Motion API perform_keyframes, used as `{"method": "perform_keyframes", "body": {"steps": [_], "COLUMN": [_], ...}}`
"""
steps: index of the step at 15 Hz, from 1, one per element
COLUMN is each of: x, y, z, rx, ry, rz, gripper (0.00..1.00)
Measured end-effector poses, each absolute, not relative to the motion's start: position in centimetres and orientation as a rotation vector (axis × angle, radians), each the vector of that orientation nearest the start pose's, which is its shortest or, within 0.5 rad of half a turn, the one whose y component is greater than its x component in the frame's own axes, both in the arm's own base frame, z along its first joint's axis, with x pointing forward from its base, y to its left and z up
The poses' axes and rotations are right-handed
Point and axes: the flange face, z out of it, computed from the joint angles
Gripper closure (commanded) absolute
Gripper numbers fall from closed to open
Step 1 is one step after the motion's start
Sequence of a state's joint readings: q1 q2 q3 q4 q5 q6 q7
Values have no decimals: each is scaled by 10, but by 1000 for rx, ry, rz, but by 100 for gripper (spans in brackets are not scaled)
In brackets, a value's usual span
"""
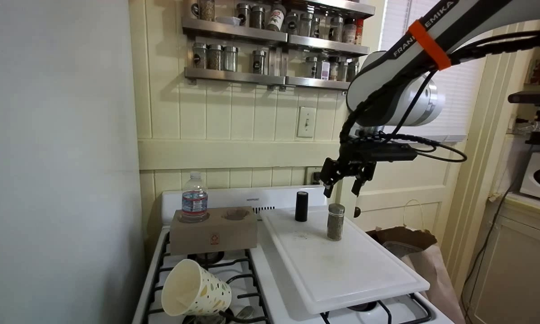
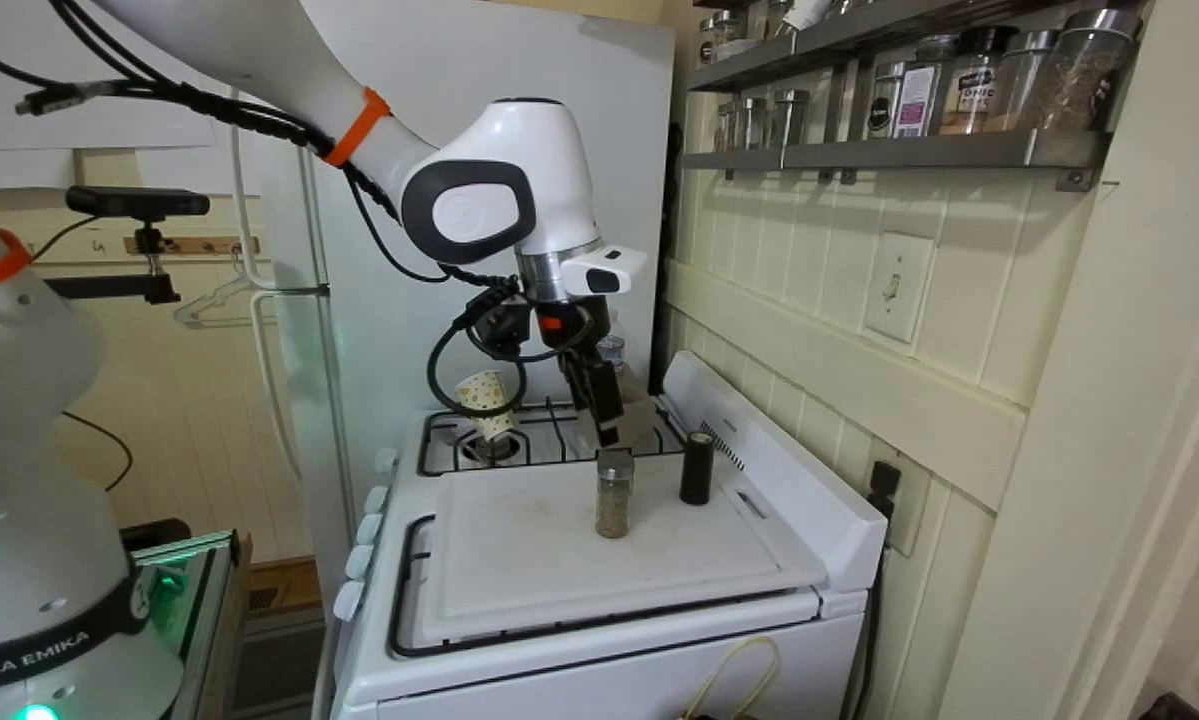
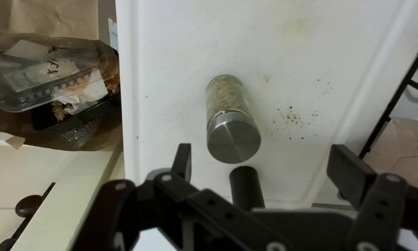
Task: Uncover the silver lid of the salt cellar
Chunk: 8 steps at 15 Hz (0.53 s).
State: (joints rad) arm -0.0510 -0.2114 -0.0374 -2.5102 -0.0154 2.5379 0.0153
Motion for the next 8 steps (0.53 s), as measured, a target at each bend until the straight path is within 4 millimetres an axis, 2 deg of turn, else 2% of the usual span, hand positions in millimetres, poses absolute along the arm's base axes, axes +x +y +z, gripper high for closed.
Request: {"method": "perform_keyframes", "body": {"steps": [2,3,5,6,8], "x": [468,469,471,471,472], "y": [-41,-42,-42,-42,-42], "z": [376,373,367,364,359], "rx": [-3127,-3127,-3127,-3128,-3129], "ry": [144,145,145,145,146], "rz": [-383,-383,-381,-378,-369], "gripper": [11,25,25,32,24]}}
